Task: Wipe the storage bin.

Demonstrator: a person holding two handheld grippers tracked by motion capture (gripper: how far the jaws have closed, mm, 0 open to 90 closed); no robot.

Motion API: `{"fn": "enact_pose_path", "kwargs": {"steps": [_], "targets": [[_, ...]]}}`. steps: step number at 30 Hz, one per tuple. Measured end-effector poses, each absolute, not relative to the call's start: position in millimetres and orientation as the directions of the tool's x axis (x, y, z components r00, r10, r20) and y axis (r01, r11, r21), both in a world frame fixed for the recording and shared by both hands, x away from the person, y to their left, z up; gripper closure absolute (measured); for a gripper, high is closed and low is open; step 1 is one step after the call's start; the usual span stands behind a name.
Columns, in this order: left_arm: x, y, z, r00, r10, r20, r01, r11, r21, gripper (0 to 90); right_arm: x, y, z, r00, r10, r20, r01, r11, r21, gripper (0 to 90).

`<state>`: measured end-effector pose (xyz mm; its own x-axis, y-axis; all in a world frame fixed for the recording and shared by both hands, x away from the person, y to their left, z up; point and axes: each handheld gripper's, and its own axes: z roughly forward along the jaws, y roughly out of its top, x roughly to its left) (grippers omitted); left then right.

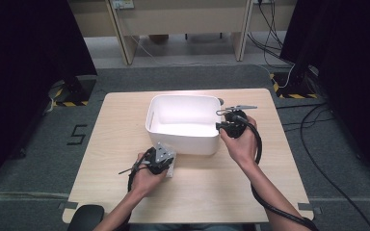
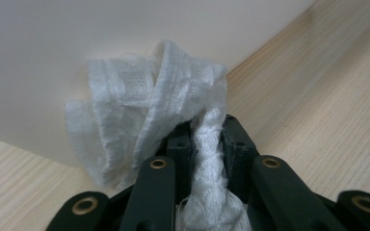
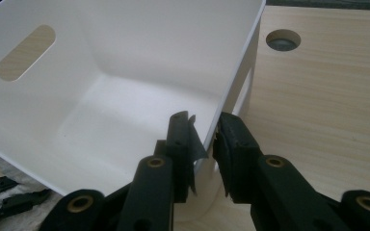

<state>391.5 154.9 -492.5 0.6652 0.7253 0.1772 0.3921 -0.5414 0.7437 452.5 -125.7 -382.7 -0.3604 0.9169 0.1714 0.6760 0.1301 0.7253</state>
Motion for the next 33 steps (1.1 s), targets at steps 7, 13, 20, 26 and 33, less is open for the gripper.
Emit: {"fn": "enact_pose_path", "kwargs": {"steps": [7,13,20,26,33], "targets": [[390,154,-488,0.667,0.724,0.175,0.385,-0.536,0.751,77.2,453,-126,-383,-0.361,0.917,0.171,0.676,0.13,0.726,76.2],[389,153,-482,0.663,0.728,0.174,0.374,-0.524,0.765,77.2,452,-126,-383,-0.361,0.917,0.17,0.674,0.131,0.727,76.2],[388,152,-476,0.664,0.728,0.173,0.366,-0.517,0.774,77.3,452,-125,-383,-0.36,0.917,0.171,0.676,0.13,0.726,76.2],[388,152,-469,0.663,0.729,0.17,0.361,-0.511,0.78,77.3,452,-125,-383,-0.36,0.917,0.172,0.675,0.129,0.726,76.1],[388,152,-462,0.659,0.731,0.18,0.348,-0.508,0.788,77.2,452,-125,-383,-0.363,0.917,0.166,0.671,0.133,0.729,75.8]]}}
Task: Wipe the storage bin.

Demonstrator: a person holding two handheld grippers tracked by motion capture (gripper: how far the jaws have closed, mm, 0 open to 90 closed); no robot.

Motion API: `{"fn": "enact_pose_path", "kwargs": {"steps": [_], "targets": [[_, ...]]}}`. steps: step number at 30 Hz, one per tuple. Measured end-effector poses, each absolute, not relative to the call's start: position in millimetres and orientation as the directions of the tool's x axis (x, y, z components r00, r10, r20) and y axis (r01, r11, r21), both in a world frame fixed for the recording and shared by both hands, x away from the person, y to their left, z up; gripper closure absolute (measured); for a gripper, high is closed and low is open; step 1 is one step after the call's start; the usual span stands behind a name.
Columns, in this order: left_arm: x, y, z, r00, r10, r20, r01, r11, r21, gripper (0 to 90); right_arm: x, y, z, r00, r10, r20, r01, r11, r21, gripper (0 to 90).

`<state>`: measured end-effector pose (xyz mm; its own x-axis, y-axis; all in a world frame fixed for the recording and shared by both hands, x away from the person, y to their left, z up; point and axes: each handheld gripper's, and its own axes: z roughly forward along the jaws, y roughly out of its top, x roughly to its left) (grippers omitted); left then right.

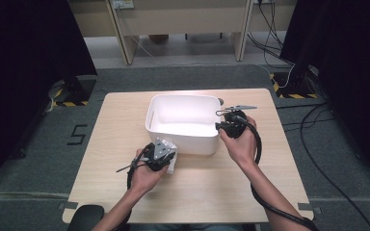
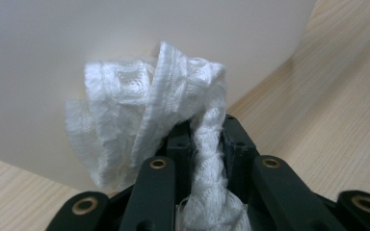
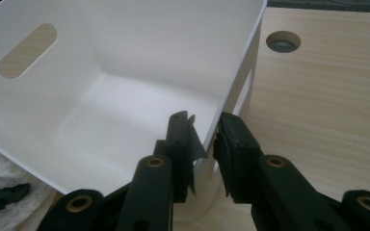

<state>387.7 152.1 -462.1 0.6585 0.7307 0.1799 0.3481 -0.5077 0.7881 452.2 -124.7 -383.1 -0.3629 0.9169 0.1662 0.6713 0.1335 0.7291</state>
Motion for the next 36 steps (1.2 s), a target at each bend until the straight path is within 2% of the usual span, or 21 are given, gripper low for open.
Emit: {"fn": "enact_pose_path", "kwargs": {"steps": [36], "targets": [[384,148,-433,0.651,0.733,0.197,0.288,-0.478,0.83,77.2,452,-125,-384,-0.362,0.917,0.168,0.669,0.13,0.732,75.5]]}}
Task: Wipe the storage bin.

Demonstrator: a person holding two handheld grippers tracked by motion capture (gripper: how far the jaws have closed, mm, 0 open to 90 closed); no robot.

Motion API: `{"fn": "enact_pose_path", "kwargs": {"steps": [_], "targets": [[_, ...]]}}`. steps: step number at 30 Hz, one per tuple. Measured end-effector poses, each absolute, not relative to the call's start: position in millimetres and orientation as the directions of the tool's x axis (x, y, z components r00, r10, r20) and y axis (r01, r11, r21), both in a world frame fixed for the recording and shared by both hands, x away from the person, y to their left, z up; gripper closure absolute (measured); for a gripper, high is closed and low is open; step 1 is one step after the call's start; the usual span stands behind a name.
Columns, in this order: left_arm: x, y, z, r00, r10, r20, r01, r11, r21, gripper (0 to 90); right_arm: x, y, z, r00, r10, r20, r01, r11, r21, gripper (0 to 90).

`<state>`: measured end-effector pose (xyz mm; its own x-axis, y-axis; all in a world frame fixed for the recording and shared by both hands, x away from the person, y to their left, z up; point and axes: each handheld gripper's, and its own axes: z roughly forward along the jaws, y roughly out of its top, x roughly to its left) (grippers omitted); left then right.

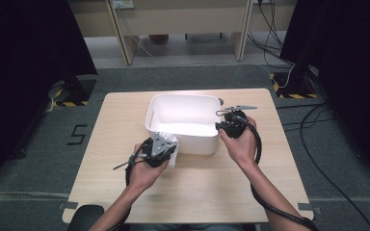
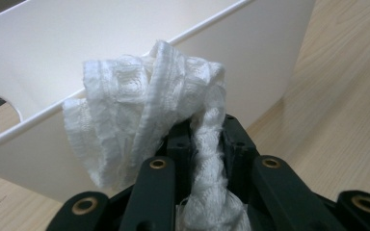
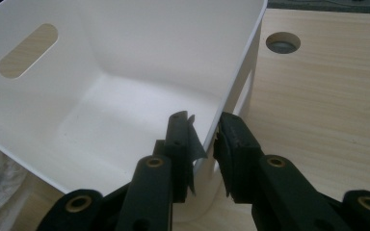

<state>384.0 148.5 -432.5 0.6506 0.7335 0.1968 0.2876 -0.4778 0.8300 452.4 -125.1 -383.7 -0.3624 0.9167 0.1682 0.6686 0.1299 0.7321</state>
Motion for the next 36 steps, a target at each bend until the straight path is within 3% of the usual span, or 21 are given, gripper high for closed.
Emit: {"fn": "enact_pose_path", "kwargs": {"steps": [36], "targets": [[382,133,-435,0.663,0.715,0.221,0.257,-0.495,0.83,77.2,452,-125,-384,-0.364,0.917,0.163,0.665,0.133,0.735,75.3]]}}
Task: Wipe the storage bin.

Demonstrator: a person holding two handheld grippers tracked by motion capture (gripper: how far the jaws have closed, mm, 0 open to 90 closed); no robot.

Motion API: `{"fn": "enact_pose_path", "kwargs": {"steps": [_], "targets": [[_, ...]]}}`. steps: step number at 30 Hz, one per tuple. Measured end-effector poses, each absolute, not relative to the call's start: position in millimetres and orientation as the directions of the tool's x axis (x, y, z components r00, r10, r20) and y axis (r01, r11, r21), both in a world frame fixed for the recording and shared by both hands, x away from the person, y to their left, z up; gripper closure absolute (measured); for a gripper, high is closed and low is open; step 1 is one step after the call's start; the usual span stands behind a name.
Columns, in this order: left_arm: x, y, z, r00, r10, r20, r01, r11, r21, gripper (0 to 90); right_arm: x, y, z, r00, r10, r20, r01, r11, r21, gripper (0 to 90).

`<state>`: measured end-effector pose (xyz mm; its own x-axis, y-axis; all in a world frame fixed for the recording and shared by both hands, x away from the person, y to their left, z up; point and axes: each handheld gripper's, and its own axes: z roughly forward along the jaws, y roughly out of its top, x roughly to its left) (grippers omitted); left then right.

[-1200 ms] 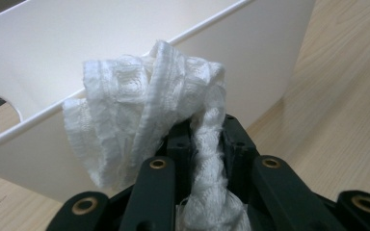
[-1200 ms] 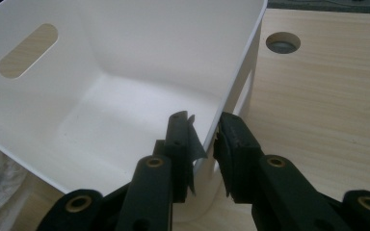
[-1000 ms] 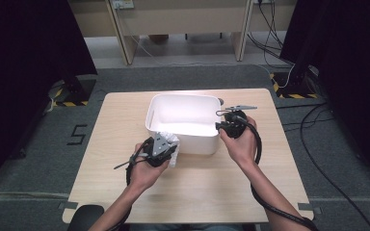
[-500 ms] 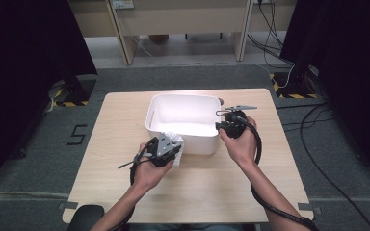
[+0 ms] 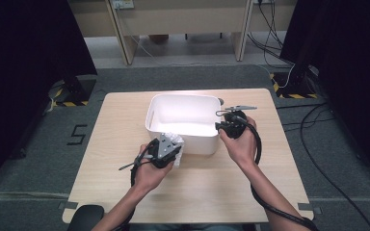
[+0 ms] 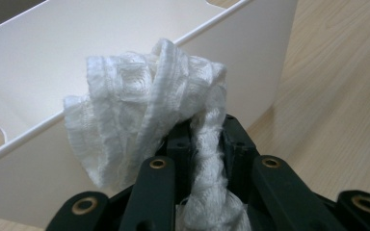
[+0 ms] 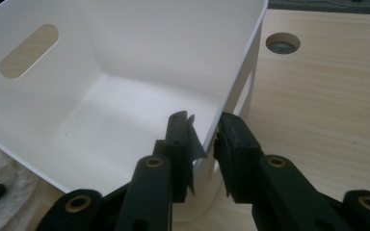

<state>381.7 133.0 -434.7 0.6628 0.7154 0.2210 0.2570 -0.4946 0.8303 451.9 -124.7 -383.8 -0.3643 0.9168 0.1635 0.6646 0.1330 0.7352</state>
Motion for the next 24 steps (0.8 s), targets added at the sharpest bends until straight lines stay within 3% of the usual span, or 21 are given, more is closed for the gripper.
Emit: {"fn": "enact_pose_path", "kwargs": {"steps": [24], "targets": [[385,130,-451,0.673,0.705,0.225,0.271,-0.517,0.812,77.2,452,-125,-384,-0.365,0.917,0.163,0.665,0.134,0.735,75.3]]}}
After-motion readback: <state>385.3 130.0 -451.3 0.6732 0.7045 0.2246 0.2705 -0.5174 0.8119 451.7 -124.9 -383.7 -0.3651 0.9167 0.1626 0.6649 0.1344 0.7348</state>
